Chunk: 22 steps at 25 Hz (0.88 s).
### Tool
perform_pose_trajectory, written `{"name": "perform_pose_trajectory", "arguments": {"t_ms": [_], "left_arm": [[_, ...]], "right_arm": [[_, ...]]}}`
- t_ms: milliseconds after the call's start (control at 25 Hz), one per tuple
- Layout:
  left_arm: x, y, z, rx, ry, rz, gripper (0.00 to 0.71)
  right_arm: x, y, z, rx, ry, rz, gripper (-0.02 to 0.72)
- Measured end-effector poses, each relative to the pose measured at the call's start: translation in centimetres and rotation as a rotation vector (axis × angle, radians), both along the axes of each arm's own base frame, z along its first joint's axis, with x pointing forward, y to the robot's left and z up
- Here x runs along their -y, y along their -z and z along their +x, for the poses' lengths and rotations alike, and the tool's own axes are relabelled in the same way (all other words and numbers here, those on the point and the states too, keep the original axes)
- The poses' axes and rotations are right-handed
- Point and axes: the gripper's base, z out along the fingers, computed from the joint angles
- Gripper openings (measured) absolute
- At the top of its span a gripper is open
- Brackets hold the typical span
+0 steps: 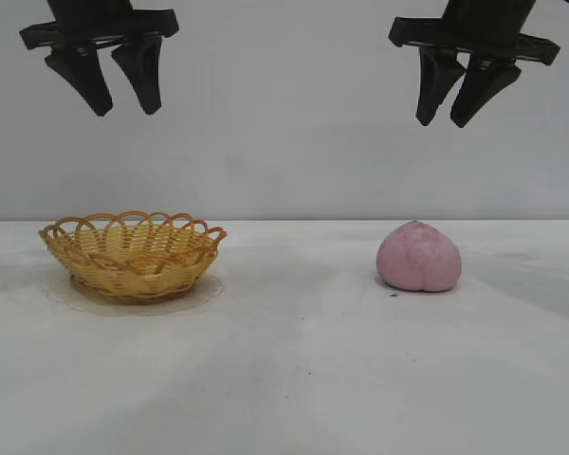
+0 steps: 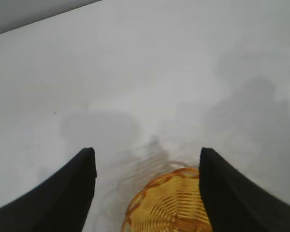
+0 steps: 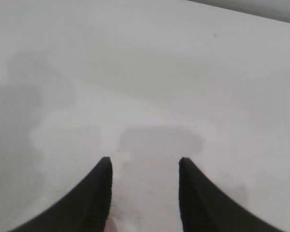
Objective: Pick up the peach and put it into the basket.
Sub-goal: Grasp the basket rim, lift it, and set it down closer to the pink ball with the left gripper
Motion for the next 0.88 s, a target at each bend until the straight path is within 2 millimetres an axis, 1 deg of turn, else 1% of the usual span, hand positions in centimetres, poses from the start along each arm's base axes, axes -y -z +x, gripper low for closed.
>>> {"name": "perform_pose_trajectory", "arguments": {"t_ms": [320, 440, 520, 600, 720, 880], "left_arm": [[0.0, 0.0, 0.0, 0.002, 0.000, 0.000, 0.455], [0.0, 0.6, 0.1, -0.024, 0.002, 0.010, 0.455], [-0.1, 2.0, 0.1, -0.083, 0.011, 0.047, 0.455], [-0.3, 4.0, 0.2, -0.157, 0.022, 0.102, 0.455], [-0.6, 6.6, 0.4, -0.242, 0.042, 0.171, 0.455], [-0.7, 8.5, 0.5, -0.287, 0.063, 0.208, 0.455]], "right_arm": [[0.0, 0.0, 0.0, 0.000, 0.000, 0.000, 0.275], [0.0, 0.0, 0.0, 0.000, 0.000, 0.000, 0.275], [0.0, 0.1, 0.0, -0.006, -0.001, -0.001, 0.275], [0.0, 0.4, 0.0, -0.015, -0.001, -0.004, 0.275], [0.0, 0.7, 0.0, -0.032, -0.003, -0.007, 0.275], [0.0, 1.2, 0.0, -0.052, -0.022, -0.023, 0.275]]}}
